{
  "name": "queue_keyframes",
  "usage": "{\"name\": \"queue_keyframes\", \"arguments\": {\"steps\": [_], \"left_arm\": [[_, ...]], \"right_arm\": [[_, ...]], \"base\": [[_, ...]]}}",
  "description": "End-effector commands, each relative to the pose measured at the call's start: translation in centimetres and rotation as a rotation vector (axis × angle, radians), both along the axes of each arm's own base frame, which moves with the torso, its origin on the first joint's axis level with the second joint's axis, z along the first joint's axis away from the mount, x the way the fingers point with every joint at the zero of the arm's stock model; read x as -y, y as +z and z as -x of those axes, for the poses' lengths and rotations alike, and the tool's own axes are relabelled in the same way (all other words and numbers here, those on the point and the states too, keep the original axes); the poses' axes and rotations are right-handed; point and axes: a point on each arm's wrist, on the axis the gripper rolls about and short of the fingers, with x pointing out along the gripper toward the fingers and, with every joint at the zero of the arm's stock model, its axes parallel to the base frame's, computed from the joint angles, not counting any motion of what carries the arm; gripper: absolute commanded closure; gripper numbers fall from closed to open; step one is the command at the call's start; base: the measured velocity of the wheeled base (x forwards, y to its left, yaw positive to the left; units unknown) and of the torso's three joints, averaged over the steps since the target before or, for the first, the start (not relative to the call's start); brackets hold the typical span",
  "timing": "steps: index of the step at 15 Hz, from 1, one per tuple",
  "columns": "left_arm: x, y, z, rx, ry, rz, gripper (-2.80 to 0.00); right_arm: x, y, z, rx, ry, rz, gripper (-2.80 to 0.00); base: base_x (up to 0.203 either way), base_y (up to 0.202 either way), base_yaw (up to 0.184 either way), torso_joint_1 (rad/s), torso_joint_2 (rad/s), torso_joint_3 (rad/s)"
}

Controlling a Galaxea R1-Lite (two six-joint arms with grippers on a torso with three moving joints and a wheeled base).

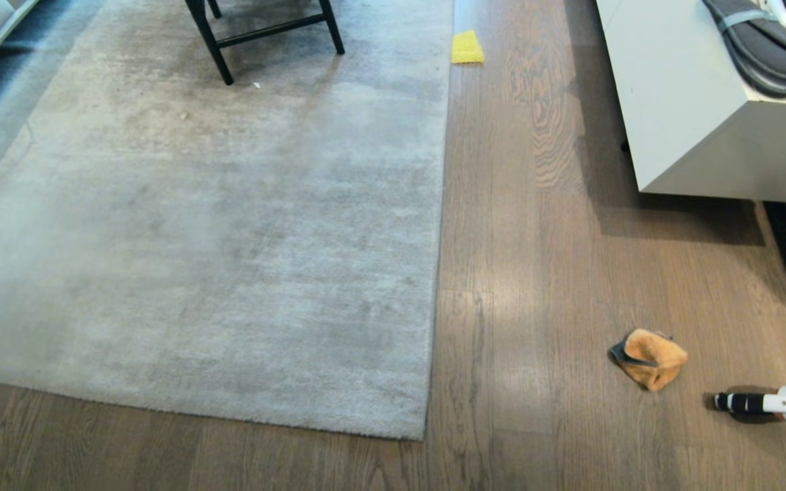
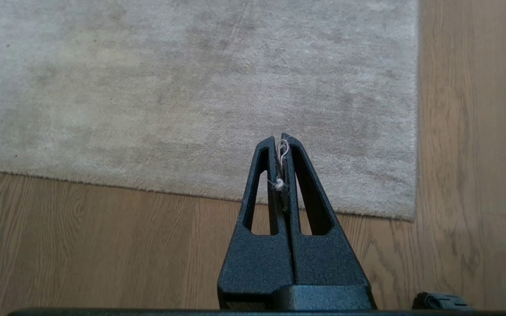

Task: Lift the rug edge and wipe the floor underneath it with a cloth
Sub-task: Lift up the carpet

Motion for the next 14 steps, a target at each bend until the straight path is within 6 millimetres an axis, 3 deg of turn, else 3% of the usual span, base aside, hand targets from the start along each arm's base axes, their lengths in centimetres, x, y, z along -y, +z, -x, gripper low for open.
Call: {"name": "queue_keyframes", "arguments": {"steps": [1, 14], "left_arm": [[0.0, 0.0, 0.0, 0.0, 0.002, 0.0, 0.0], [0.01, -0.03, 0.02, -0.007, -0.004, 0.0, 0.0]], "right_arm": [[0.0, 0.01, 0.0, 0.001, 0.0, 0.001, 0.0], [0.0, 0.01, 0.0, 0.001, 0.0, 0.001, 0.0]], "base": [[0.0, 0.0, 0.0, 0.002, 0.0, -0.201], [0.0, 0.0, 0.0, 0.002, 0.0, -0.196]]}}
